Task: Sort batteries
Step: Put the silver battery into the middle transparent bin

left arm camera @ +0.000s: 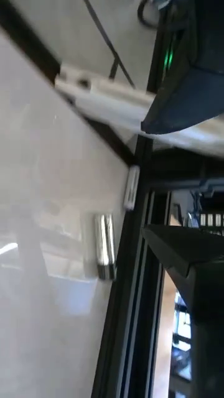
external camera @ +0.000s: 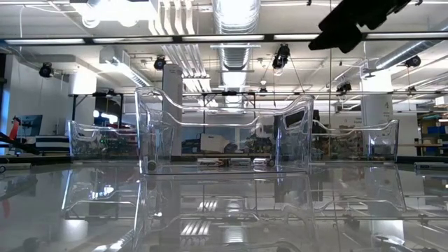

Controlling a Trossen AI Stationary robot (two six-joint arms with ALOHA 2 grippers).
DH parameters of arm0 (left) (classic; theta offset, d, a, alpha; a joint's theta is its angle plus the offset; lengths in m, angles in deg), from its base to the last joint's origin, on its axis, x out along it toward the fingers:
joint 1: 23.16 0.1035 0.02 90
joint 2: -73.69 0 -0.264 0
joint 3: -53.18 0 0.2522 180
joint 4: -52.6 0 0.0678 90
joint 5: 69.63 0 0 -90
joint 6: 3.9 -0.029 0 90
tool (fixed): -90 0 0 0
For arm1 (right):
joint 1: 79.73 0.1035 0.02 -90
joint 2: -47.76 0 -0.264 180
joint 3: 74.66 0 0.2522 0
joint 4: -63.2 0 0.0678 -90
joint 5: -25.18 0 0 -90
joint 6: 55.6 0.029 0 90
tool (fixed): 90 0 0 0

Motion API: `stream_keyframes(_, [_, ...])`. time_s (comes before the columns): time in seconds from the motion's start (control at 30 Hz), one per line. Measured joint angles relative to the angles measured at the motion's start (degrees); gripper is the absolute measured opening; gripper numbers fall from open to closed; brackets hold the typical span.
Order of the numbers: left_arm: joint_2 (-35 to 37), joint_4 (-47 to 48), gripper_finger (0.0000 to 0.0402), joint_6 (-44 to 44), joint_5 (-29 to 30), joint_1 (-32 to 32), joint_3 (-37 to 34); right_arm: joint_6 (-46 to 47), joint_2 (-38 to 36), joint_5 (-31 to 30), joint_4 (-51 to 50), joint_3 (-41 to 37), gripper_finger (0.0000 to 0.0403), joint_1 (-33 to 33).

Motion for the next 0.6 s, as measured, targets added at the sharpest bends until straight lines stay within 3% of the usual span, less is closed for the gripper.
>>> stream_keyframes(0.27, [0.0, -0.1, 0.0232, -4.8, 0.0, -0.6, -5.4, 4.9, 0.1, -0.5, 0.0, -2.3, 0.0269, 2.2])
stream_keyframes(0.6, [0.2, -5.0, 0.0302, -0.6, -8.0, 0.9, -10.1, 4.1, 0.1, -1.8, 0.1, -2.4, 0.0274, 2.8])
